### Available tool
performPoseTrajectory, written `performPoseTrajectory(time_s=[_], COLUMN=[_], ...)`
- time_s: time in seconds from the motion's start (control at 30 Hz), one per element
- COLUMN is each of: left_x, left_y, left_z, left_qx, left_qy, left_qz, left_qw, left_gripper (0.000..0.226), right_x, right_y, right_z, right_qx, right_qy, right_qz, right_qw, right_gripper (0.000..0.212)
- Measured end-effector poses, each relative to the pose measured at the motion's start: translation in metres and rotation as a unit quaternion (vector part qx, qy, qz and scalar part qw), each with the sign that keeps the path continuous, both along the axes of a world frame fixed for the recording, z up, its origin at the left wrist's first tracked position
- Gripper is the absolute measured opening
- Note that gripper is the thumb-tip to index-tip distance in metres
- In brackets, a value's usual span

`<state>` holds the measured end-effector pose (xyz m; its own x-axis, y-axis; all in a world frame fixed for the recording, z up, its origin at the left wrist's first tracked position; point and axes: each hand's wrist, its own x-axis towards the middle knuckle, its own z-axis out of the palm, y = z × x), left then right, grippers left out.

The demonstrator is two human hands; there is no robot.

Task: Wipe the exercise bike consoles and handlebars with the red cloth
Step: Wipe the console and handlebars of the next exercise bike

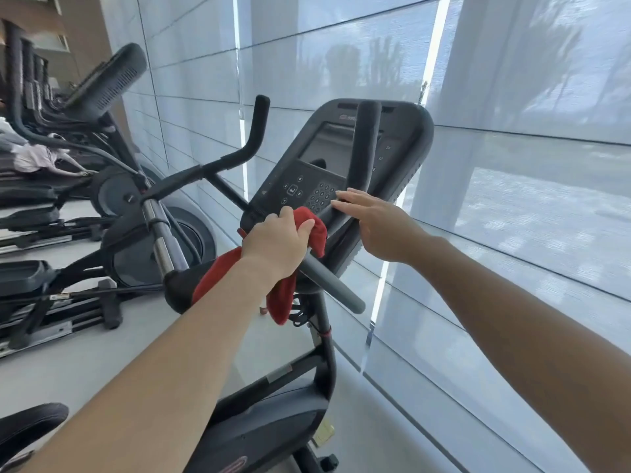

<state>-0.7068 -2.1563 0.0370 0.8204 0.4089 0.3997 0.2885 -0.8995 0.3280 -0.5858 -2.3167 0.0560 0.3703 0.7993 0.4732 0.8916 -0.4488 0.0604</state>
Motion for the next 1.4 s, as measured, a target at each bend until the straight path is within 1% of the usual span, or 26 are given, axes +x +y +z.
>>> performPoseTrajectory(time_s=[0.1, 0.2, 0.3, 0.4, 0.47, 0.53, 0.63, 0.73, 0.77, 0.8, 0.83, 0.87, 0.9, 0.93, 0.97, 1.07, 1.1, 1.17, 1.2, 1.27, 1.33, 1.37, 1.4], left_x=[-0.003, -0.015, -0.02, -0.008, 0.004, 0.016, 0.032, 0.046, 0.051, 0.054, 0.057, 0.06, 0.061, 0.062, 0.063, 0.061, 0.059, 0.055, 0.052, 0.047, 0.041, 0.038, 0.035], left_y=[0.004, 0.009, 0.007, 0.006, 0.005, 0.006, 0.011, 0.019, 0.022, 0.025, 0.028, 0.032, 0.037, 0.043, 0.051, 0.073, 0.08, 0.09, 0.094, 0.103, 0.114, 0.119, 0.125], left_z=[0.001, -0.004, -0.009, -0.004, 0.001, 0.005, 0.019, 0.044, 0.051, 0.055, 0.056, 0.052, 0.044, 0.035, 0.027, 0.014, 0.012, 0.01, 0.01, 0.011, 0.012, 0.01, 0.009], left_qx=[0.001, -0.012, 0.022, 0.031, 0.012, -0.011, 0.004, -0.007, -0.012, -0.009, 0.003, 0.018, 0.029, 0.026, 0.009, -0.09, -0.107, -0.105, -0.105, -0.127, -0.129, -0.124, -0.115], left_qy=[0.003, -0.014, -0.041, -0.034, -0.017, -0.019, -0.058, -0.151, -0.157, -0.134, -0.083, -0.01, 0.058, 0.099, 0.106, 0.066, 0.057, 0.046, 0.047, 0.05, 0.049, 0.05, 0.05], left_qz=[-0.033, -0.077, -0.095, -0.111, -0.133, -0.165, -0.228, -0.304, -0.334, -0.363, -0.39, -0.416, -0.443, -0.471, -0.502, -0.566, -0.576, -0.593, -0.602, -0.616, -0.616, -0.609, -0.601], left_qw=[0.999, 0.997, 0.994, 0.993, 0.991, 0.986, 0.972, 0.941, 0.929, 0.922, 0.917, 0.909, 0.894, 0.876, 0.858, 0.817, 0.808, 0.797, 0.79, 0.776, 0.776, 0.782, 0.79], left_gripper=[0.045, 0.04, 0.041, 0.044, 0.048, 0.052, 0.053, 0.054, 0.056, 0.06, 0.066, 0.073, 0.08, 0.084, 0.084, 0.074, 0.07, 0.063, 0.058, 0.04, 0.029, 0.028, 0.031], right_x=[-0.001, 0.0, 0.001, -0.003, -0.007, -0.009, -0.013, -0.023, -0.027, -0.032, -0.038, -0.044, -0.05, -0.057, -0.064, -0.086, -0.092, -0.1, -0.103, -0.104, -0.107, -0.11, -0.113], right_y=[0.0, 0.0, 0.001, 0.003, 0.0, -0.007, -0.016, -0.02, -0.021, -0.021, -0.022, -0.022, -0.022, -0.019, -0.014, 0.017, 0.029, 0.054, 0.065, 0.082, 0.092, 0.095, 0.096], right_z=[0.002, 0.003, -0.002, -0.005, -0.005, -0.002, 0.001, 0.001, 0.001, 0.002, 0.003, 0.004, 0.004, 0.004, 0.002, -0.004, -0.004, -0.001, 0.001, 0.003, 0.003, 0.005, 0.007], right_qx=[-0.001, 0.0, 0.012, 0.053, 0.092, 0.13, 0.162, 0.18, 0.193, 0.206, 0.218, 0.232, 0.248, 0.269, 0.297, 0.378, 0.391, 0.388, 0.379, 0.344, 0.319, 0.322, 0.327], right_qy=[0.003, 0.007, 0.012, 0.025, 0.028, 0.02, 0.023, 0.022, 0.021, 0.023, 0.027, 0.035, 0.045, 0.056, 0.069, 0.117, 0.133, 0.159, 0.168, 0.162, 0.143, 0.144, 0.153], right_qz=[-0.005, -0.002, -0.002, 0.004, 0.003, -0.022, -0.073, -0.128, -0.149, -0.169, -0.189, -0.209, -0.228, -0.243, -0.257, -0.271, -0.272, -0.272, -0.277, -0.31, -0.349, -0.365, -0.378], right_qw=[1.0, 1.0, 1.0, 0.998, 0.995, 0.991, 0.984, 0.975, 0.97, 0.964, 0.957, 0.949, 0.941, 0.93, 0.917, 0.877, 0.869, 0.866, 0.867, 0.871, 0.87, 0.862, 0.853], right_gripper=[0.071, 0.071, 0.071, 0.068, 0.065, 0.062, 0.058, 0.056, 0.056, 0.056, 0.056, 0.055, 0.054, 0.052, 0.049, 0.034, 0.029, 0.021, 0.021, 0.021, 0.019, 0.016, 0.011])
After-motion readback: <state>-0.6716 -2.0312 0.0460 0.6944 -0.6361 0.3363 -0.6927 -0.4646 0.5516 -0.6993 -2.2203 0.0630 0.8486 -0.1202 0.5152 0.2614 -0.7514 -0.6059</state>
